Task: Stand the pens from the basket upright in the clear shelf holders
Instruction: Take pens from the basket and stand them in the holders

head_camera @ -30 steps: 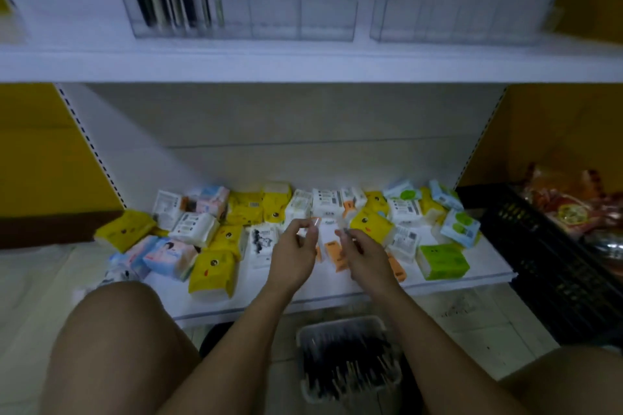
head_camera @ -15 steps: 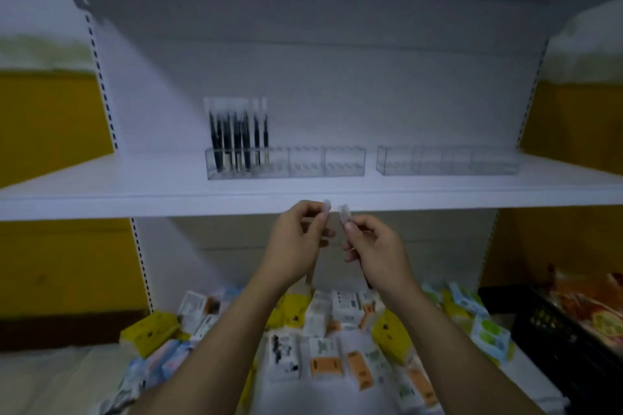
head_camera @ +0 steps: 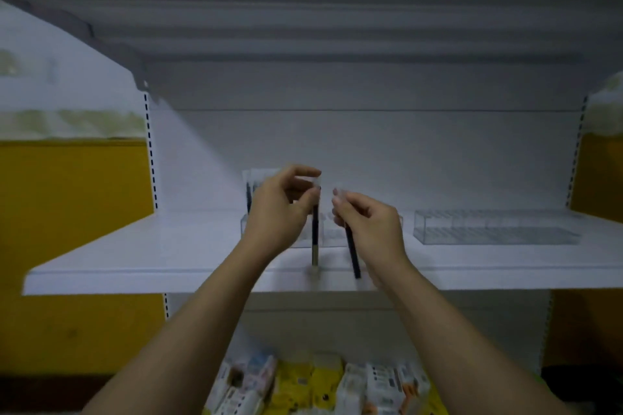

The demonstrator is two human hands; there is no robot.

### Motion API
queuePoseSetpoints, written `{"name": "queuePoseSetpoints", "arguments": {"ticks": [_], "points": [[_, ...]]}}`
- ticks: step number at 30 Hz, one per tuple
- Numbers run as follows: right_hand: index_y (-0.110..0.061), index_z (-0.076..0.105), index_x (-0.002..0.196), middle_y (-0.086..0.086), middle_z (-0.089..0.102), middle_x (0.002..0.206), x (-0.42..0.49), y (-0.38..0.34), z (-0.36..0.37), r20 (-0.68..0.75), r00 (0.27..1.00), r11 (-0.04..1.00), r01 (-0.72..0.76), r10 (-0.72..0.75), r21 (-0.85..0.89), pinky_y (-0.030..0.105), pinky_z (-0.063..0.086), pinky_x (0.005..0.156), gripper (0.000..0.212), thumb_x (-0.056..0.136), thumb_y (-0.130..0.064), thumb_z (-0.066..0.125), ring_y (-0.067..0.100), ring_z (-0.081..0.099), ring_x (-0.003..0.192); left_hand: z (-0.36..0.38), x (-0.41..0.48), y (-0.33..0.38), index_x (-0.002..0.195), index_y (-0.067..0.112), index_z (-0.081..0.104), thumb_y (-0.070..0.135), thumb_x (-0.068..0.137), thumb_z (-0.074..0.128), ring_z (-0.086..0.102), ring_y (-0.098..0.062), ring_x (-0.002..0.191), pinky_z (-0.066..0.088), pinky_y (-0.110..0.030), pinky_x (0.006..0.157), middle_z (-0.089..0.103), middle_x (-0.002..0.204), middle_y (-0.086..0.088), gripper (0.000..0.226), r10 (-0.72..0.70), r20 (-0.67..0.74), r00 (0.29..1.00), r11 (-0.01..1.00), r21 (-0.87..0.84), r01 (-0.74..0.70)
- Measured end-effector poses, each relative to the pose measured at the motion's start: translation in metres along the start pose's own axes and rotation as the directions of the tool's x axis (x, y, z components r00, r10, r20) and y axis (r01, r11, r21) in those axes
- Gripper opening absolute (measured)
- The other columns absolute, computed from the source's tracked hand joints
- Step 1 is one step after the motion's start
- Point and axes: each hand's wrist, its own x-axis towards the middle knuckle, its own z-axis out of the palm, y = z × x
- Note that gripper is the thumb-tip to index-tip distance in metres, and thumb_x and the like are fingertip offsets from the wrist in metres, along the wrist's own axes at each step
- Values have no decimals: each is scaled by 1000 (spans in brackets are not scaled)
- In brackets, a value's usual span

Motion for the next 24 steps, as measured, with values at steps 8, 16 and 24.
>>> {"name": "queuePoseSetpoints", "arguments": {"ticks": [8,16,24], "points": [[-31,52,128,3,67,91,62,-8,31,-33,984,981,171,-174,-87,33,57,82,37,94,-19,60,15,65,87,-29,61,-4,109,28,62,18,92,62,65,-4,86,56,-25,78,68,98,7,19,83,-81,993,984,164,-69],[-27,60,113,-2,65,83,104,-3,49,-32,947,930,306,-319,-205,29,56,74,29,87,-19,70,11,63,77,-24,93,-26,108,24,64,17,91,64,64,-1,83,51,-16,74,67,91,9,18,84,-81,993,975,212,-66],[-24,62,114,-8,62,75,121,28,51,-62,964,942,236,-257,-238,8,47,64,30,86,-18,71,0,58,66,-13,100,-49,110,25,63,19,92,63,64,-4,86,52,-18,77,69,97,6,18,43,-40,998,962,270,-31]]}}
